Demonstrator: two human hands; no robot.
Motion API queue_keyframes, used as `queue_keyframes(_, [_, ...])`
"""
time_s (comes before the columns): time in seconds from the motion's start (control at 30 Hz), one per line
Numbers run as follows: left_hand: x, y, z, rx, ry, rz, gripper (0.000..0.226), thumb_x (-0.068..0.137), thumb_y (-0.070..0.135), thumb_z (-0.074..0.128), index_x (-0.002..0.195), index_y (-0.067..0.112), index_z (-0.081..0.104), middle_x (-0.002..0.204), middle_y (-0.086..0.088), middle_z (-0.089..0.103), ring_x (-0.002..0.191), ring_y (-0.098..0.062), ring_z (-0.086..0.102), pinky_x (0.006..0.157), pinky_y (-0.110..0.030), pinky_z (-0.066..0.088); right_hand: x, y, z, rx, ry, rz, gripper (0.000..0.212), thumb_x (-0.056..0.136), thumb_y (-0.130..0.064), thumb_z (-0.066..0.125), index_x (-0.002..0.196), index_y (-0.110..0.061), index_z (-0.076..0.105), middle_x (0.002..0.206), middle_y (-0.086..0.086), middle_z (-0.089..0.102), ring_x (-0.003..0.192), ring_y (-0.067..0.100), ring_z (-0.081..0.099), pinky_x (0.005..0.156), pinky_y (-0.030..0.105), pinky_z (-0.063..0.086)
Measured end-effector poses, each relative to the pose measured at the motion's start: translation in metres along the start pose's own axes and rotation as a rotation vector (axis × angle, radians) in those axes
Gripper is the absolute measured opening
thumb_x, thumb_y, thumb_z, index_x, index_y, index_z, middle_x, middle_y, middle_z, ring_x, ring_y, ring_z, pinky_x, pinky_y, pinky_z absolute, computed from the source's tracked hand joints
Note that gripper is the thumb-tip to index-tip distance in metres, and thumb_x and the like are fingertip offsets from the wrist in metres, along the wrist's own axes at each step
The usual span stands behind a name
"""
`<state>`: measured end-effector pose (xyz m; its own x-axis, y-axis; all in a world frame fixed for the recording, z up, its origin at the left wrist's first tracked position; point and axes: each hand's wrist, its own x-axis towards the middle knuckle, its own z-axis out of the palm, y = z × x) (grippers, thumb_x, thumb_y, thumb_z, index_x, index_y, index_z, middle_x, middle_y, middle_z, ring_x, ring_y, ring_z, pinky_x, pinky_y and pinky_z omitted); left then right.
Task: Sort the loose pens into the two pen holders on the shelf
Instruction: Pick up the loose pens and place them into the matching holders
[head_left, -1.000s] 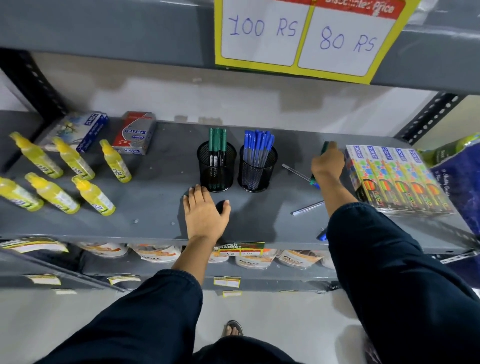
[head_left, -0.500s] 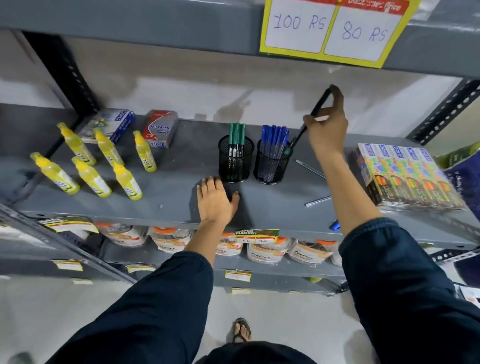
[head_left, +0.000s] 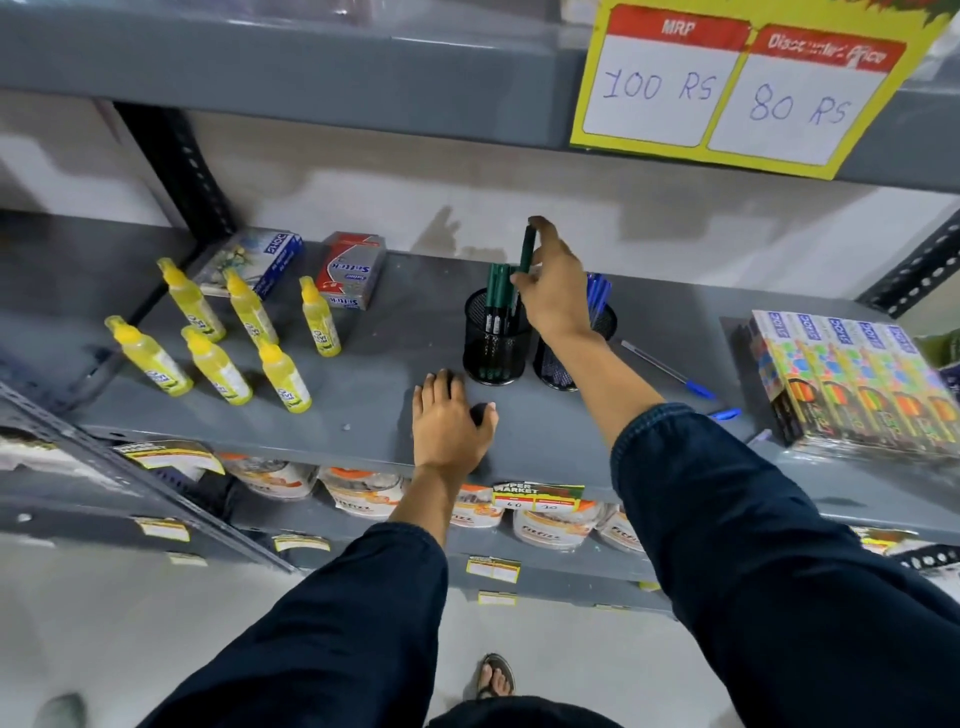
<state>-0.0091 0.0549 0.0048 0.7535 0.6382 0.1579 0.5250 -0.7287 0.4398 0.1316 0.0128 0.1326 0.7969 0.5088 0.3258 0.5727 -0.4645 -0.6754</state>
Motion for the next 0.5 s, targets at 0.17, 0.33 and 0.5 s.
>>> queue_keyframes(0.17, [0.000,0.000,0.001,-0.029,0.024,0.002,0.057,0.084,0.034,0.057,0.125,-0.003,0.046,0.135,-0.024,0.047,0.129,-0.039,0.035,0.112,-0.049,0.023,0.000,0.007,0.015,-0.075,-0.097,0.020,0.055,0.085,0.001,0.061,0.135,-0.009,0.040,0.124,0.021,0.054,0.105,0.034,0.059,0.090,0.042,0.052])
queue_keyframes(0.33, [0.001,0.000,0.001,-0.019,0.021,0.004,0.056,0.084,0.034,0.056,0.125,-0.003,0.046,0.135,-0.024,0.047,0.129,-0.039,0.035,0.112,-0.048,0.023,0.002,0.005,0.022,-0.075,-0.151,0.028,0.051,0.086,-0.001,0.062,0.134,-0.006,0.044,0.130,0.020,0.049,0.110,0.034,0.059,0.094,0.037,0.050])
queue_keyframes(0.5, [0.001,-0.001,0.002,0.003,0.019,0.005,0.055,0.084,0.035,0.054,0.124,-0.002,0.046,0.135,-0.023,0.047,0.129,-0.038,0.036,0.112,-0.048,0.024,-0.001,0.001,0.017,-0.077,-0.125,0.041,0.053,0.087,-0.004,0.061,0.136,-0.008,0.041,0.132,0.019,0.047,0.106,0.033,0.060,0.093,0.036,0.051])
